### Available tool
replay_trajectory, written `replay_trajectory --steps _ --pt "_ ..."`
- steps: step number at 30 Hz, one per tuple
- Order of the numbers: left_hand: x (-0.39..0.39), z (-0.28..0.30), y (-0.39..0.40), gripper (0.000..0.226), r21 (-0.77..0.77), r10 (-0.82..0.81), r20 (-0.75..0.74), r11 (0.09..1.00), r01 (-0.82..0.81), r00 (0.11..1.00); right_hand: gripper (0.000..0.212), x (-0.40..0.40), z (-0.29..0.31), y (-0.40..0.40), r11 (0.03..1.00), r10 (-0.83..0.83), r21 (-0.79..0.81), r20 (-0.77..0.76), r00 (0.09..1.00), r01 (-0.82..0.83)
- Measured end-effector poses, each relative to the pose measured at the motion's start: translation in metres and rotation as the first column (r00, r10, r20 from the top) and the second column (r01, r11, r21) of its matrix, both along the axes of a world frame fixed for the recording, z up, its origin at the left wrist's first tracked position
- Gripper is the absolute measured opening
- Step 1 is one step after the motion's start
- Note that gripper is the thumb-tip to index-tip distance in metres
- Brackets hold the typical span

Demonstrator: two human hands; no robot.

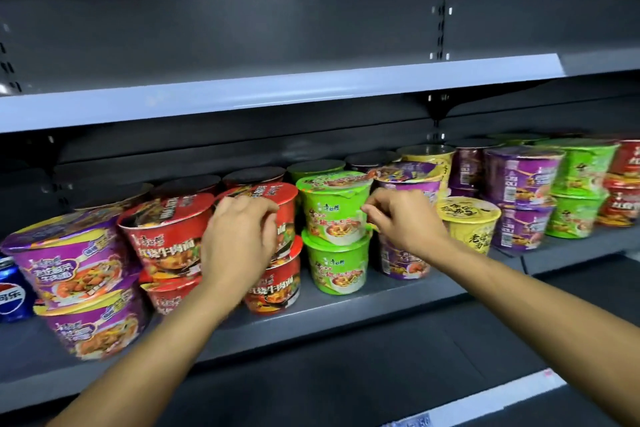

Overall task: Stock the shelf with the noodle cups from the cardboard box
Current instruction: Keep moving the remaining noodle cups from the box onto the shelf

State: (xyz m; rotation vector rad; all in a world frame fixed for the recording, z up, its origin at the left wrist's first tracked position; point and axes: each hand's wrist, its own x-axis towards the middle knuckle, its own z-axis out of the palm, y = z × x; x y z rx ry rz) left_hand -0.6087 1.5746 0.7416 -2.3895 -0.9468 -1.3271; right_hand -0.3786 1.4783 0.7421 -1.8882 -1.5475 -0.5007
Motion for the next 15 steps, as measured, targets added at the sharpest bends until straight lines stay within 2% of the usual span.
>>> replay_trajectory --steps 4,7,11,15 --pt "0.063 -0.019 -0.035 0.016 -0.101 -0.183 -0.082 0.979 0.174 0.98 0.016 0.077 -0.014 -0.034 0.991 -0.13 0.015 -0.096 0.987 0.132" --pt "0.117 -0.04 -0.055 0.016 -0.219 -0.24 -0.234 0.957 0.189 0.942 0.009 0.142 -0.024 -0.05 0.974 -0.224 0.003 -0.154 0.962 0.227" --pt "0.19 -0.058 -0.073 0.027 -0.321 -0.221 -0.387 0.942 0.094 0.895 0.026 0.218 -0.031 -0.055 0.943 -0.25 -0.243 -0.063 0.966 0.228" --pt "0.254 -0.061 -0.083 0.032 -0.364 -0.218 -0.436 0.93 0.05 0.873 0.044 0.263 -0.036 -0.054 0.915 -0.137 -0.376 0.058 0.989 0.148"
